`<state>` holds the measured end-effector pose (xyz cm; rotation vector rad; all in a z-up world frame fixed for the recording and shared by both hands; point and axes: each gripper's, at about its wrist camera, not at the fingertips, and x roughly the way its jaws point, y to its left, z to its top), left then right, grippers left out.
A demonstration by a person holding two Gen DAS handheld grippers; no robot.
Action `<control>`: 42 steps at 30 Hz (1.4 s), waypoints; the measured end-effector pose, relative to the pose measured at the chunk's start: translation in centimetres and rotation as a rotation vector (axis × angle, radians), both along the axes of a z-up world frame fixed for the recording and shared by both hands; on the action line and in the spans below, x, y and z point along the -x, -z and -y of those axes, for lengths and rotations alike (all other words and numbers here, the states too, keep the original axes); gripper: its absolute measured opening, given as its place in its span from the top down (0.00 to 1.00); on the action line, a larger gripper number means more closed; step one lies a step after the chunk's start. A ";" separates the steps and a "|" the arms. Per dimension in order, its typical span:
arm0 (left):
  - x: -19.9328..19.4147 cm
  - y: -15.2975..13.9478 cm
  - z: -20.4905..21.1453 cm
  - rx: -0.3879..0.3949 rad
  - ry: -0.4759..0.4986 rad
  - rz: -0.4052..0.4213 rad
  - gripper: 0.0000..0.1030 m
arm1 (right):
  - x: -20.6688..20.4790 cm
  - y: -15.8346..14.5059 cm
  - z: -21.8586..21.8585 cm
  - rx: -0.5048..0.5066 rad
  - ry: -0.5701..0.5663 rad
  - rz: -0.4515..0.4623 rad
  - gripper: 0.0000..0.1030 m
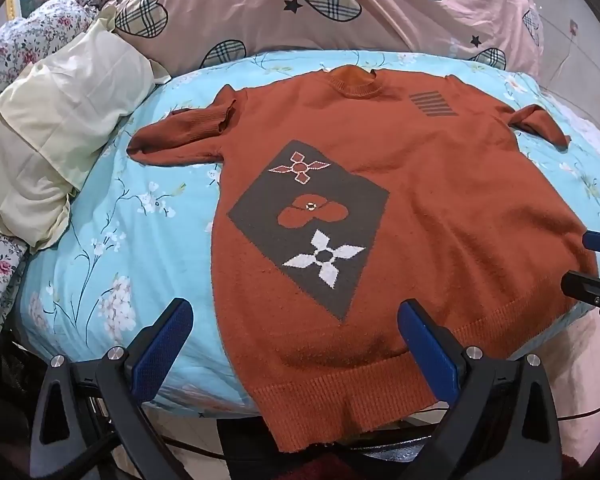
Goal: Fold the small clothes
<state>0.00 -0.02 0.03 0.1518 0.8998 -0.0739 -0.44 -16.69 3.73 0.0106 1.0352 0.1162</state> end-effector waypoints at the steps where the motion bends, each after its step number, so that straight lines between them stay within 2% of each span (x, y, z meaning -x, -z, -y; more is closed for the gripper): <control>1: -0.1 0.0 0.0 -0.001 -0.002 0.001 0.01 | 0.0 0.0 0.0 -0.001 0.000 0.000 0.01; 16: -0.6 -0.6 0.5 0.001 0.009 -0.001 0.01 | -0.1 -0.2 0.3 -0.013 0.002 0.003 0.01; 21: -0.5 -0.5 0.6 0.003 0.007 0.036 0.01 | -0.3 -0.2 0.4 -0.024 0.004 0.007 0.01; 30: -0.6 -0.5 0.7 0.010 0.011 0.037 0.01 | -0.2 0.0 0.6 -0.004 0.013 -0.004 0.01; 33: -0.9 -0.2 0.7 0.003 0.015 0.002 0.01 | -0.3 0.0 1.0 -0.020 0.027 0.008 0.01; 36: -1.1 0.0 0.7 0.025 0.020 0.008 0.01 | -0.5 -0.2 1.7 -0.038 0.050 0.030 0.01; 42: -2.0 0.7 0.6 0.056 0.028 0.002 0.01 | -1.3 -0.2 4.0 -0.162 0.120 0.062 0.01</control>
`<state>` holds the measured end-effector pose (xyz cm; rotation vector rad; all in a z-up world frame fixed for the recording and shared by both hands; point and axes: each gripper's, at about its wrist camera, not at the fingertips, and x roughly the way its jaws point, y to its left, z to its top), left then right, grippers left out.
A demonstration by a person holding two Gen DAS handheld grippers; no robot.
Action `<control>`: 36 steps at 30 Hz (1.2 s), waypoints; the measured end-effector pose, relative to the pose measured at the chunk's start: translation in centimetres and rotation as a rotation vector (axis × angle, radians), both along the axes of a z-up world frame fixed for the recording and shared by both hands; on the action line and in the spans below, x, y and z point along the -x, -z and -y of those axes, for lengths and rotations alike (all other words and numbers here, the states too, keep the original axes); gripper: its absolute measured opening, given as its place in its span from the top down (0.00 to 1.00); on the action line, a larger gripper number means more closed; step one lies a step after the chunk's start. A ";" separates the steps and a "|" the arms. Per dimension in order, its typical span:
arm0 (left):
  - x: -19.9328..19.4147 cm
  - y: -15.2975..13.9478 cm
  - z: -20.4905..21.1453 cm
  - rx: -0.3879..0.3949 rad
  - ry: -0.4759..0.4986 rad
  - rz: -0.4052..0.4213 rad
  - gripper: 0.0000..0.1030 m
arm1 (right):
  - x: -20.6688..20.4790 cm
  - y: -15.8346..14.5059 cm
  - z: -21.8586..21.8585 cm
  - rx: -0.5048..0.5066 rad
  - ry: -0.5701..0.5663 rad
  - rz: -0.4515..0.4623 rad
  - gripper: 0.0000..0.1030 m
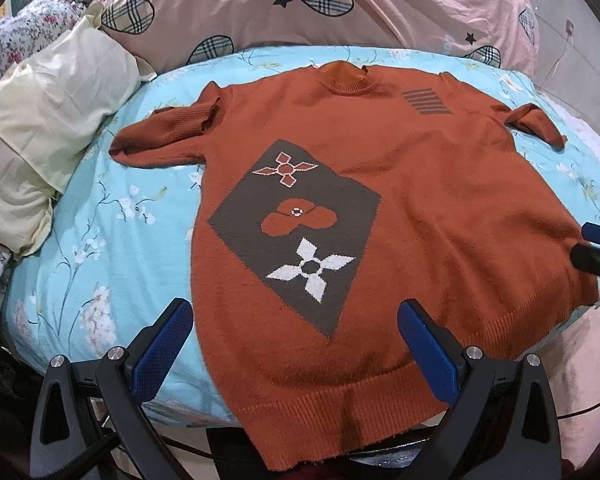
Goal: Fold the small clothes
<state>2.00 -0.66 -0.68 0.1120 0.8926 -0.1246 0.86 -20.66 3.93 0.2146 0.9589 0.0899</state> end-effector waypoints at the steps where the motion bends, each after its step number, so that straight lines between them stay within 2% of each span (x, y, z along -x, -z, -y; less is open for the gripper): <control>1: -0.2 0.2 0.0 -0.013 0.002 0.001 0.01 | -0.2 0.0 0.4 -0.016 0.011 -0.003 0.01; 4: -1.1 0.6 -0.2 -0.024 0.000 -0.004 0.01 | -0.7 0.2 2.3 -0.008 0.064 0.014 0.02; 9: -2.6 1.3 -0.7 0.001 -0.015 -0.034 0.01 | -1.7 0.6 6.7 -0.049 0.180 0.004 0.14; 16: -5.0 1.4 -0.7 0.011 -0.030 -0.075 0.01 | -3.1 0.1 14.9 -0.084 0.359 0.013 0.24; 19: -6.2 1.1 -0.6 0.016 -0.033 -0.066 0.01 | -3.8 -0.7 19.3 -0.076 0.445 0.042 0.35; 21: -7.1 1.0 -0.5 0.016 -0.037 -0.061 0.01 | -4.9 -1.0 23.3 -0.042 0.542 0.040 0.50; 23: -7.9 0.8 -0.1 0.010 -0.040 -0.049 0.01 | -6.1 -1.3 27.3 -0.017 0.631 0.044 0.57; 25: -8.6 0.7 0.3 0.006 -0.034 -0.045 0.01 | -7.6 -1.3 31.5 -0.026 0.713 0.051 0.57; 28: -9.1 1.3 0.8 -0.018 -0.030 -0.071 0.01 | -10.0 -1.0 35.6 -0.011 0.770 0.049 0.57; 33: -10.6 2.4 1.9 -0.042 -0.031 -0.111 0.01 | -14.2 2.2 40.8 -0.051 0.834 -0.002 0.57; 34: -11.1 2.5 2.1 -0.045 -0.032 -0.118 0.01 | -14.6 2.6 40.7 -0.051 0.832 0.002 0.57; 35: -11.3 2.7 2.3 -0.046 -0.032 -0.119 0.01 | -15.1 2.6 40.7 -0.045 0.833 0.014 0.61; 36: -11.6 2.7 2.4 -0.044 -0.031 -0.120 0.01 | -15.6 2.3 40.7 -0.057 0.820 0.026 0.85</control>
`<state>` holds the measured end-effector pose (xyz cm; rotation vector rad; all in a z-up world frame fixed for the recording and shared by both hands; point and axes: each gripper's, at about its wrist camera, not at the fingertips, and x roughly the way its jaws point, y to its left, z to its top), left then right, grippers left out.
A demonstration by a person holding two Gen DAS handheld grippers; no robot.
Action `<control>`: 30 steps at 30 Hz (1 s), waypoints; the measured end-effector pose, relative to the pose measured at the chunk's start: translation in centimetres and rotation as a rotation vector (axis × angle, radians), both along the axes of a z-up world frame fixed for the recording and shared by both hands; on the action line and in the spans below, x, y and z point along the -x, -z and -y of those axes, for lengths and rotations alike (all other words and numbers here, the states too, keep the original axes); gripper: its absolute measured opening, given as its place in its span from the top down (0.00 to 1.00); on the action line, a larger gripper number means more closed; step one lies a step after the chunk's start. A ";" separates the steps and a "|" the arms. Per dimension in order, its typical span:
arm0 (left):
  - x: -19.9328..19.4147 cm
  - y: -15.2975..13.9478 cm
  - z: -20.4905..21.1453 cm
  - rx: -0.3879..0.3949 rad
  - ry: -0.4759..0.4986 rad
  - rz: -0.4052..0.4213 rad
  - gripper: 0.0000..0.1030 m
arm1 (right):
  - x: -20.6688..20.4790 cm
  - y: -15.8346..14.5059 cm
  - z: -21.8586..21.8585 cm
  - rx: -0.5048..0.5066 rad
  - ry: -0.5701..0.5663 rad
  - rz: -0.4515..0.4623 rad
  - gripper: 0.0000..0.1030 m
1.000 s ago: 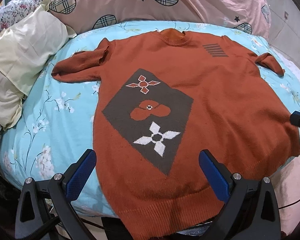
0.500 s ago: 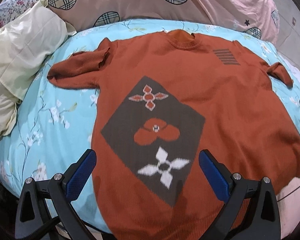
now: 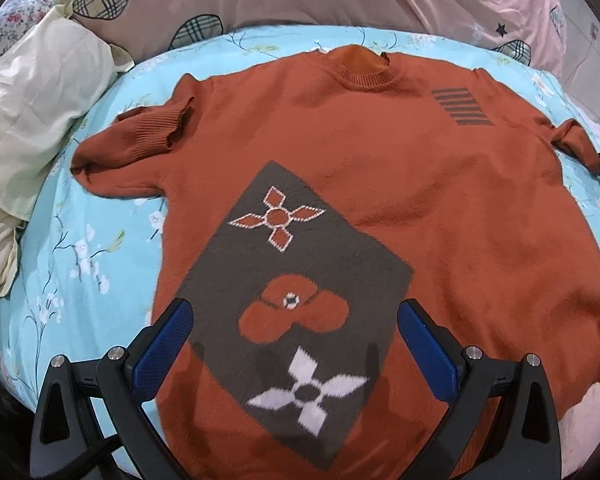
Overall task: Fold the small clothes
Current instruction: 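Grasp a sleeve cuff with the right tool and fold it across the body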
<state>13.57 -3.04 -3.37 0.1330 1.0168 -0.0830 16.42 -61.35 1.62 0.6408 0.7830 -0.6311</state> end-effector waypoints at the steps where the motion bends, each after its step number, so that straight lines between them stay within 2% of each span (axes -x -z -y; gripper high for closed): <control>1: -0.4 0.0 0.2 0.003 0.000 0.001 0.01 | -0.3 -0.5 -0.2 -0.021 -0.020 0.036 0.93; 4: -1.0 -0.1 0.4 0.019 0.004 0.014 0.01 | -1.2 -3.0 -3.3 0.021 -0.089 0.117 0.93; 8: -1.3 0.1 0.6 0.031 0.016 0.012 0.01 | -3.6 -7.2 -10.9 0.045 -0.275 0.241 0.93; 13: -0.5 -0.1 -0.2 0.050 0.011 0.023 0.01 | -7.7 -9.2 -22.5 -0.023 -0.544 0.337 0.93; 19: -0.3 -0.2 -2.6 0.087 -0.041 0.020 0.01 | -12.7 -7.1 -35.5 -0.134 -0.808 0.323 0.93; 21: -0.1 -0.1 -3.4 0.095 -0.056 0.019 0.01 | -13.6 -5.9 -40.7 -0.178 -0.904 0.301 0.93; 24: 0.1 0.1 -4.4 0.097 -0.073 0.017 0.01 | -15.1 -4.1 -47.0 -0.186 -1.011 0.242 0.93; 27: 0.2 0.3 -5.2 0.105 -0.088 0.016 0.01 | -16.2 -2.1 -51.8 -0.194 -1.080 0.188 0.93; 30: 0.3 0.4 -6.2 0.115 -0.106 0.018 0.01 | -17.0 -0.7 -54.5 -0.226 -1.124 0.158 0.93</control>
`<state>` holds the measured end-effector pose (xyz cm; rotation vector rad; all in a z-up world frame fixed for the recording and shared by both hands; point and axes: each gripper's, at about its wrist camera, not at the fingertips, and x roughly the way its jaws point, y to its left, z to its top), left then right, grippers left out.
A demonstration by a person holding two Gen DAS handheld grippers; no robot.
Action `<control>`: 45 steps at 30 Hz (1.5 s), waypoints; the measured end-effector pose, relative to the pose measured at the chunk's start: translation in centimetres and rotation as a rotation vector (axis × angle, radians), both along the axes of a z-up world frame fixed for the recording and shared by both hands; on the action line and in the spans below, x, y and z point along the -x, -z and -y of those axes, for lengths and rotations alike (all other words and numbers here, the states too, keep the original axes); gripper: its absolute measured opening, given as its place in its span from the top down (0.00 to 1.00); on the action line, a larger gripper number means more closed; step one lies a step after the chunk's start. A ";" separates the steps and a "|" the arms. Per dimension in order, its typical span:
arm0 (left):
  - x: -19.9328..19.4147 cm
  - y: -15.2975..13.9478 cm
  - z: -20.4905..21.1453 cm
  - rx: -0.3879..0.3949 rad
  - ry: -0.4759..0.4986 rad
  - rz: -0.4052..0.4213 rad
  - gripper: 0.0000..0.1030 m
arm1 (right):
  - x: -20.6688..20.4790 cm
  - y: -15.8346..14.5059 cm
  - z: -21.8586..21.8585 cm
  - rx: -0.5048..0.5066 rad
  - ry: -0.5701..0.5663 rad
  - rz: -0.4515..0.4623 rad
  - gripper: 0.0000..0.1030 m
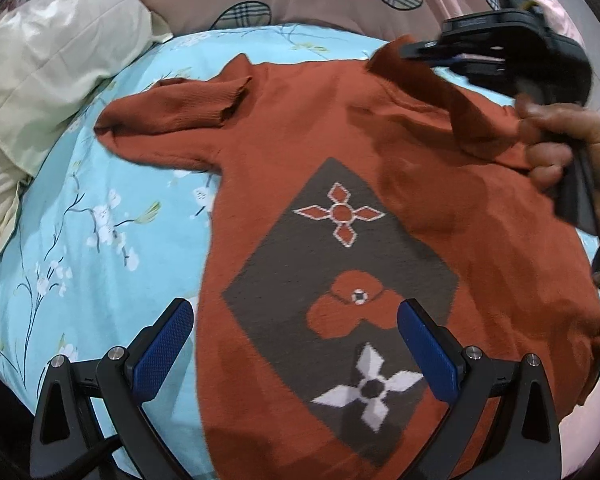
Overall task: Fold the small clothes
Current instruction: 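Grasp a sleeve cuff with the right tool and fold it across the body, then grasp the other sleeve cuff with the left tool and fold it across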
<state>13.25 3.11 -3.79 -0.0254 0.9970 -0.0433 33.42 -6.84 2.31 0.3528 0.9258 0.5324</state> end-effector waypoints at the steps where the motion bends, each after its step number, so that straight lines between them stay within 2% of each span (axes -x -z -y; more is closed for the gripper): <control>1: 0.0 0.1 -0.2 0.003 -0.005 -0.001 0.01 | -0.3 0.2 -0.7 -0.005 -0.012 -0.004 0.93; 5: -0.2 0.7 -1.2 0.015 -0.027 -0.013 0.01 | -1.0 1.1 -3.8 -0.004 -0.062 -0.015 0.93; 9: -0.7 1.0 -1.8 0.019 -0.040 -0.015 0.01 | -1.6 2.6 -4.7 -0.011 -0.079 -0.077 0.85; 10: -0.9 1.1 -2.0 0.023 -0.043 -0.016 0.01 | -1.6 3.0 -4.4 -0.027 -0.081 -0.099 0.82; 12: -1.6 1.1 -2.4 0.041 -0.043 -0.015 0.01 | -1.0 3.1 -3.4 -0.064 -0.070 -0.112 0.66; 14: -2.8 1.0 -2.6 0.073 -0.036 -0.004 0.01 | 0.2 2.4 -1.6 -0.083 -0.040 -0.086 0.62; 18: -6.1 0.8 -2.5 0.159 0.002 0.015 0.01 | 3.0 1.1 2.8 -0.115 0.049 -0.056 0.62; 21: -10.6 1.5 -2.0 0.218 0.026 0.005 0.01 | 5.8 0.4 7.1 -0.124 0.148 -0.040 0.62; 25: -16.7 2.9 -1.7 0.265 0.006 -0.061 0.01 | 9.8 0.0 12.8 -0.136 0.287 -0.027 0.61; 27: -18.5 3.0 -1.5 0.280 0.014 -0.048 0.02 | 11.5 -0.2 15.5 -0.137 0.362 -0.019 0.61; 28: -19.3 3.0 -1.2 0.278 0.021 -0.036 0.09 | 12.4 -0.3 17.2 -0.131 0.414 -0.014 0.61; 29: -20.1 2.9 -0.8 0.279 0.033 -0.023 0.31 | 12.8 -0.5 18.3 -0.127 0.447 -0.012 0.61; 30: -20.6 2.9 -0.6 0.270 0.044 -0.017 0.48 | 13.3 -0.7 19.8 -0.124 0.486 -0.006 0.61; 31: -20.9 2.8 -0.2 0.240 0.053 -0.013 0.86 | 13.6 -0.9 20.7 -0.121 0.503 0.000 0.61; 32: -20.8 2.5 0.0 0.226 0.056 -0.009 0.97 | 14.0 -1.3 22.0 -0.111 0.529 0.010 0.61; 34: -19.3 0.8 -0.7 0.234 0.048 0.057 0.97 | 14.4 -1.9 23.7 -0.069 0.571 0.025 0.61; 35: -18.5 -0.4 -1.4 0.225 0.035 0.114 0.97 | 14.3 -2.1 24.6 -0.035 0.594 0.026 0.61; 37: -17.4 -1.3 -3.4 0.198 -0.017 0.168 0.98 | 13.6 -1.9 25.9 -0.001 0.620 0.018 0.61; 41: -18.1 0.1 -5.1 0.189 -0.036 0.107 0.98 | 10.2 -0.6 27.2 0.056 0.614 -0.023 0.61; 45: -17.5 0.0 -4.4 0.172 -0.030 0.128 0.98 | 5.8 1.2 26.8 0.137 0.559 -0.088 0.59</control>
